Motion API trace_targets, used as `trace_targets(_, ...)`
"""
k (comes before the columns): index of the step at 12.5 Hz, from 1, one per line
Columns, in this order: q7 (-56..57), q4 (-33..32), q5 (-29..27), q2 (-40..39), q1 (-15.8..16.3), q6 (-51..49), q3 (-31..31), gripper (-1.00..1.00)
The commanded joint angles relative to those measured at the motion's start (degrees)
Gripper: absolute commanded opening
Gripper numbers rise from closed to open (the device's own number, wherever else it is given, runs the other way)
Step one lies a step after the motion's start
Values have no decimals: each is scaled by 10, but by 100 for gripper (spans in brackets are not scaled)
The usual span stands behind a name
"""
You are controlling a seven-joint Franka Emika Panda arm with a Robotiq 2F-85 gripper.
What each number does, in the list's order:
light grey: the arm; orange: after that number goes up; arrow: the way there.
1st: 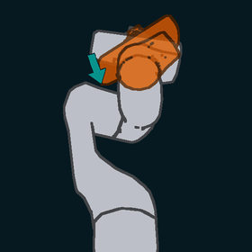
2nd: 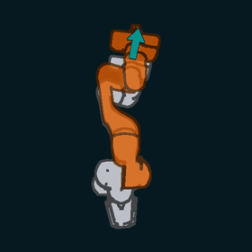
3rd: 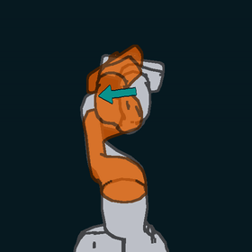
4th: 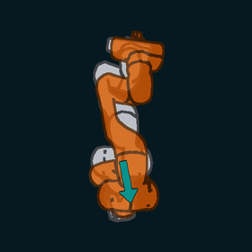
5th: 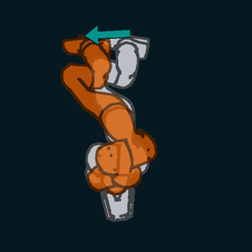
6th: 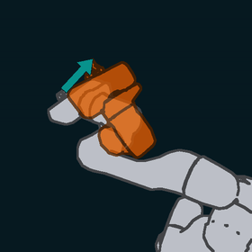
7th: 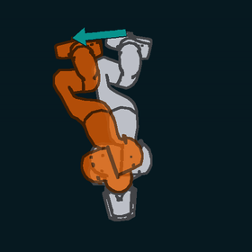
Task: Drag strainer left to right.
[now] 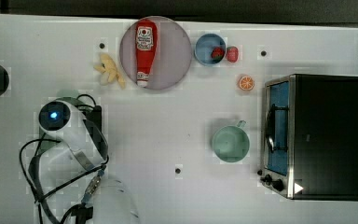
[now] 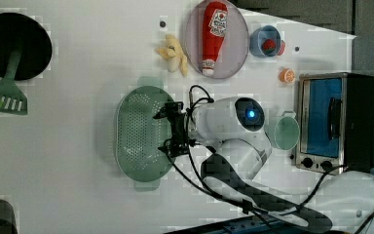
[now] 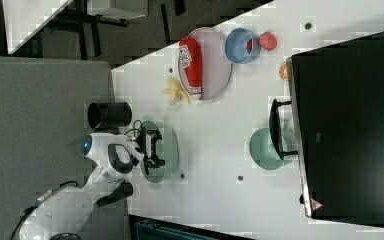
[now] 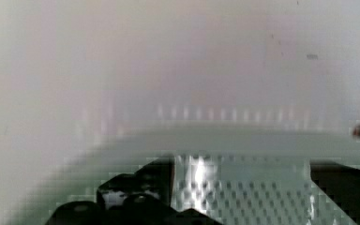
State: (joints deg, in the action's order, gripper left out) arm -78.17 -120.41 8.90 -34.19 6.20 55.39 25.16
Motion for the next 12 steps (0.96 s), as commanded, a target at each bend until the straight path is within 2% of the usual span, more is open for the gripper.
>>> trace_targets(1, -44, 1, -3, 28, 35, 0, -18, 100)
trace_targets(7, -44, -27, -2, 25, 36, 54, -37, 100)
trace_targets(12, -43, -38, -2, 26, 36, 54, -68, 100)
